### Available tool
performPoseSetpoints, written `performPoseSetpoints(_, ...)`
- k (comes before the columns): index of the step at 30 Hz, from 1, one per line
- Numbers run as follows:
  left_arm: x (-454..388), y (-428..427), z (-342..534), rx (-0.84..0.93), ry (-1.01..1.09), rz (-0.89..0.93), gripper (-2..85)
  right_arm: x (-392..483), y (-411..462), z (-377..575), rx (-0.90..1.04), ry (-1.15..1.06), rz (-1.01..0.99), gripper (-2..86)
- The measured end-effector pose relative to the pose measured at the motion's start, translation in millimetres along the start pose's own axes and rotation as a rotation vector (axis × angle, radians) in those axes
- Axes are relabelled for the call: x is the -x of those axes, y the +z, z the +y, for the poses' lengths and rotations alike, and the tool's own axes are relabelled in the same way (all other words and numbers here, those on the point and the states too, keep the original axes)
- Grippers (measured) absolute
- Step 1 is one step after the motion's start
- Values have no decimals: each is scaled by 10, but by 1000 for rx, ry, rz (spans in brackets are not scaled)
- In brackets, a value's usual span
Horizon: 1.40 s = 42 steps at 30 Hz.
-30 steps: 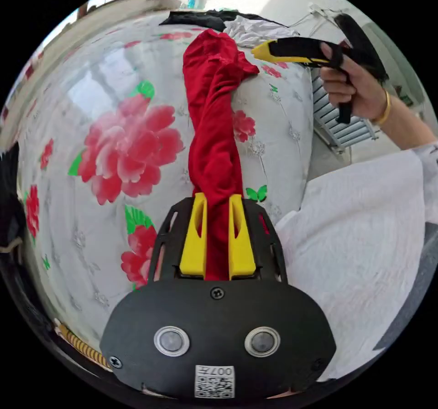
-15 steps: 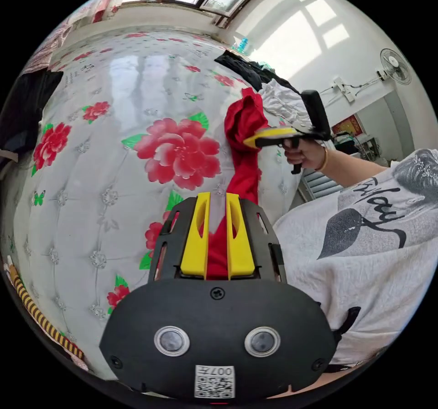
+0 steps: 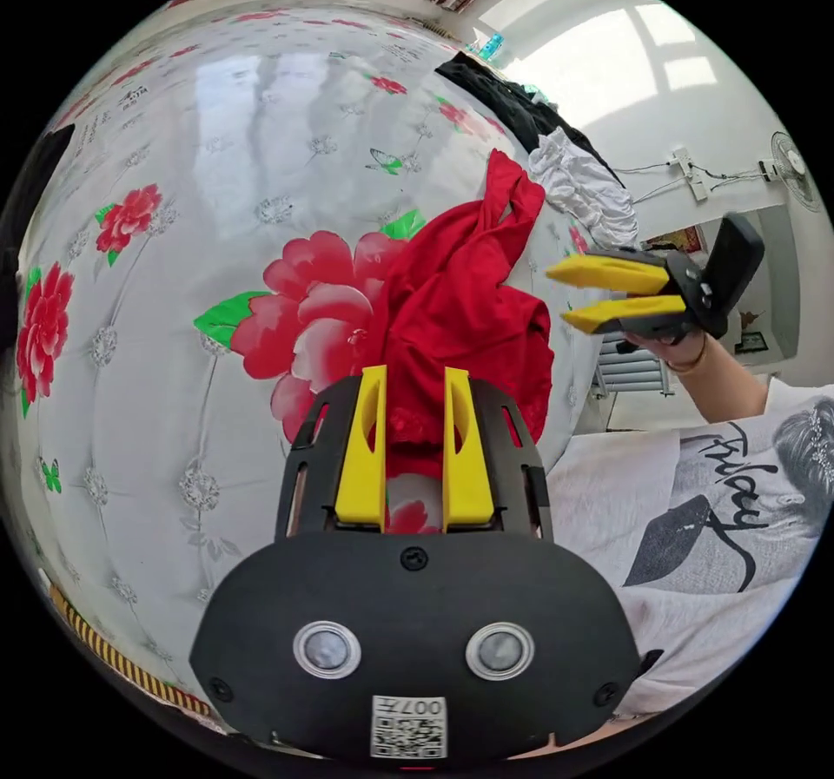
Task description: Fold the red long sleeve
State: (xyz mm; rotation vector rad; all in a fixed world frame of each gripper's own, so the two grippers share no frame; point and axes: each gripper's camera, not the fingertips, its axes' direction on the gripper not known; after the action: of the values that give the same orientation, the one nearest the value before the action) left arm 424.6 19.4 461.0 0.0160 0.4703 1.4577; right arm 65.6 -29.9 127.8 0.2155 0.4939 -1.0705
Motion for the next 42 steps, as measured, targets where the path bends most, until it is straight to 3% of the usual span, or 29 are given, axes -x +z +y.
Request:
performPoseSetpoints(3, 5, -324, 193, -115, -46, -96, 80, 92, 473, -512, 98, -53, 26, 71)
performPoseSetpoints(6, 224, -655, 258, -195, -133, -74, 73, 179, 1120, -706, 307, -36, -18, 52)
performPoseSetpoints(11, 425, -451, -116, 4, -152, 30, 83, 418, 759, -605, 204, -7, 42, 15)
performPoseSetpoints(14, 294, -498, -250, 35, -86, -41, 71, 505, 173, -354, 60, 45, 16, 5)
performPoseSetpoints(17, 214, -692, -221, 30, -42, 165, 10, 570, -509, -82, -49, 146, 5, 2)
performPoseSetpoints(24, 264, -2118, 835, -475, -198, 534, -9, 858, -2381, 538, -400, 317, 121, -1)
performPoseSetpoints(33, -677, -4631, 2423, -1082, -10, 546, -10, 1576, -4707, 1165, -830, 322, 316, -2)
performPoseSetpoints(37, -1830, -5705, 3183, -1320, 254, 333, -10, 2258, -5677, 1538, -1063, 232, 387, -1)
performPoseSetpoints(42, -3019, -6252, 4061, -1529, 471, 50, -10, 3039, -6414, 1909, -1220, 90, 505, -1)
